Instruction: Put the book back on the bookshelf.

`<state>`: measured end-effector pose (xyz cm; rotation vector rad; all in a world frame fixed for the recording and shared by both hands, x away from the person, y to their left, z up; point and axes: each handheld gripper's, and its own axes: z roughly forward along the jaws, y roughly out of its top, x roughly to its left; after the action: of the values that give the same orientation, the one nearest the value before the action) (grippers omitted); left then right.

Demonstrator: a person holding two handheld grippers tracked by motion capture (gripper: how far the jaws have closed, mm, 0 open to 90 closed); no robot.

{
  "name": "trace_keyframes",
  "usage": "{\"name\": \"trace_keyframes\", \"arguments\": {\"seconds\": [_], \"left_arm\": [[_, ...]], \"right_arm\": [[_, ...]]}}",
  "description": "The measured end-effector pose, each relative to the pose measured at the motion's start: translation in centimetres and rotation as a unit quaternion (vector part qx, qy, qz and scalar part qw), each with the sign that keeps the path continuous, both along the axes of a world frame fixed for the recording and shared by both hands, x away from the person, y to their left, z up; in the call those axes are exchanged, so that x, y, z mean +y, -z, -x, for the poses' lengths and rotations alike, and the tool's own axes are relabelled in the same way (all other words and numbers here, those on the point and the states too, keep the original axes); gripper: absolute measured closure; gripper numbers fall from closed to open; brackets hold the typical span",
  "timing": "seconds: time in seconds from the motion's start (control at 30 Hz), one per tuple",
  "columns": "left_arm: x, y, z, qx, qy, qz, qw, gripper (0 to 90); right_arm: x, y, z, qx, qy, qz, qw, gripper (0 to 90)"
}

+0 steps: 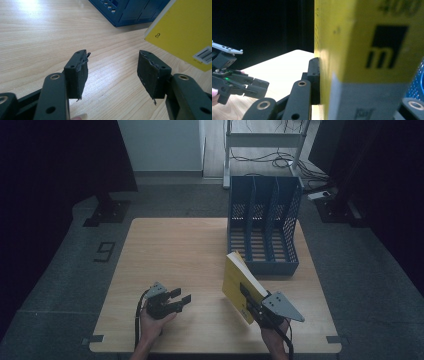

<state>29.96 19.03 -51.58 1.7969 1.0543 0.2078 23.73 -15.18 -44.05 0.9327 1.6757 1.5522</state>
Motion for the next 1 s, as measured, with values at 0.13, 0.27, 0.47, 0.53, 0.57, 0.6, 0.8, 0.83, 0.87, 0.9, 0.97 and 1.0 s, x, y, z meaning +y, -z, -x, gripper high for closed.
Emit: {"name": "trace_keyframes", "arguments": {"seconds": [0.13,0.27,0.47,0.53,0.57,0.6,0.8,0.83,0.87,0.9,0.97,1.0], "left_arm": [[0.1,0.1,0.0,0.004,0.001,0.000,1.0000,41.7],[0.1,0.2,-0.1,0.005,0.001,-0.001,1.0000,41.7],[-0.1,0.5,-0.4,0.010,0.003,-0.006,0.9999,41.8],[-0.1,0.6,-0.6,0.012,0.005,-0.007,0.9999,41.8],[-0.1,0.6,-0.7,0.013,0.006,-0.007,0.9999,41.8],[-0.1,0.6,-0.7,0.013,0.006,-0.007,0.9999,41.8],[0.2,0.7,-1.0,0.015,0.006,-0.005,0.9999,41.8],[0.2,0.7,-1.1,0.016,0.007,-0.007,0.9998,41.8],[0.3,0.7,-1.1,0.017,0.007,-0.006,0.9998,41.8],[0.4,0.7,-1.2,0.018,0.007,-0.006,0.9998,41.8],[0.5,0.8,-1.4,0.019,0.006,-0.005,0.9998,41.8],[0.5,0.9,-1.5,0.020,0.007,-0.006,0.9998,41.9]], "right_arm": [[-0.2,-0.1,0.0,-0.002,0.005,-0.003,1.0000,74.6],[-0.4,-0.2,0.1,-0.003,0.011,-0.007,0.9999,74.6],[-0.7,-0.4,0.0,-0.004,0.016,-0.010,0.9998,74.6],[-1.0,-0.7,-0.2,-0.006,0.023,-0.014,0.9996,74.6],[-1.0,-0.8,-0.3,-0.006,0.025,-0.015,0.9996,74.6],[-1.1,-0.8,-0.3,-0.006,0.026,-0.016,0.9995,74.6],[-1.7,-1.3,-0.9,-0.016,0.040,-0.021,0.9988,74.6],[-1.8,-1.4,-1.0,-0.016,0.043,-0.024,0.9987,74.6],[-2.0,-1.5,-1.2,-0.016,0.046,-0.028,0.9984,74.6],[-2.1,-1.6,-1.3,-0.015,0.048,-0.031,0.9983,74.6],[-2.3,-1.8,-1.6,-0.014,0.052,-0.036,0.9979,74.7],[-2.4,-1.9,-1.7,-0.014,0.054,-0.037,0.9978,74.7]]}}
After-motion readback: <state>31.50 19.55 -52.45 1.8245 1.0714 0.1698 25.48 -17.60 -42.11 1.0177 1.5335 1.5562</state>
